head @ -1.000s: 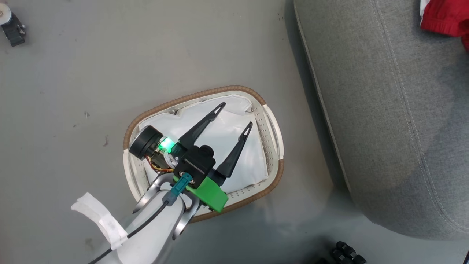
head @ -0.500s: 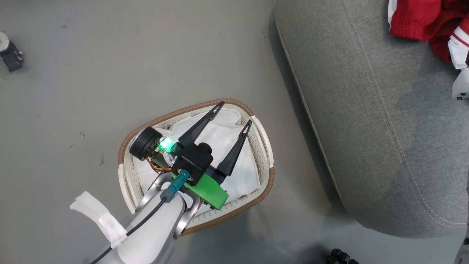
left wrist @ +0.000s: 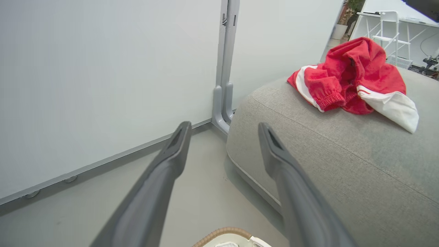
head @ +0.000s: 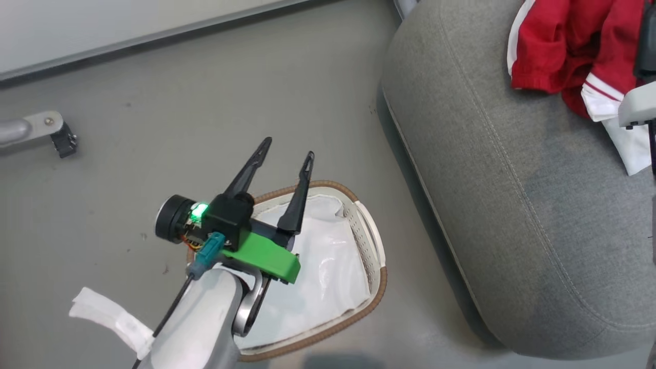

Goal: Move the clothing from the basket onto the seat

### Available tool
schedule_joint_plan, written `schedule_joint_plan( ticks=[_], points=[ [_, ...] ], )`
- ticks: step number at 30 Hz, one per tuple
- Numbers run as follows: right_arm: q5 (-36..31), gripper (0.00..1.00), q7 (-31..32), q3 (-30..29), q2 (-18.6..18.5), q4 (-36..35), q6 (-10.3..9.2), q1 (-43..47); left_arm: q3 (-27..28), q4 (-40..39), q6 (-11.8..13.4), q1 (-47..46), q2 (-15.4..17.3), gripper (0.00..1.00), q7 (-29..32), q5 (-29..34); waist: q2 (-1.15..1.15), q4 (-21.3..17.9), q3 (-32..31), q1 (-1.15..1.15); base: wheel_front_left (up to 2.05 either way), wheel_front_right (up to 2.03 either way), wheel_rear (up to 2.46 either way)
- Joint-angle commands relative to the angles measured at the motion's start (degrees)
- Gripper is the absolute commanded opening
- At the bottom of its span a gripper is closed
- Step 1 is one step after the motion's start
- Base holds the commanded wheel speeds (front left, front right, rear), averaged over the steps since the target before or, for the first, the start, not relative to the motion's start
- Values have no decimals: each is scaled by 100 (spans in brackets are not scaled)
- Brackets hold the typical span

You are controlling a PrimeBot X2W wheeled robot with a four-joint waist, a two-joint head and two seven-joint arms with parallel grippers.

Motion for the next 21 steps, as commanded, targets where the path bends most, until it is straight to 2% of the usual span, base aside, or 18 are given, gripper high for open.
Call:
schedule_joint_plan(
  ticks=[1, 8, 16, 21],
  points=[
    [66, 100, -24, 54, -11, 41, -8, 107, 145, -28, 40, 177, -44, 100, -19, -113, 0, 254, -452, 0, 0, 0, 0],
    [306, 100, -18, 408, 206, 127, -8, 297, 924, -101, 134, 617, -106, 100, -19, -124, 0, 569, -831, 0, 0, 0, 0],
    [584, 100, -18, 730, 777, 83, -8, 974, 1829, -138, 203, 1195, -119, 100, -19, 2, 0, 824, -1059, 0, 0, 0, 0],
    [738, 100, -18, 853, 1081, -51, -8, 1505, 2132, -155, 111, 1481, -193, 100, -19, 21, 0, 899, -1139, 0, 0, 0, 0]
  ],
)
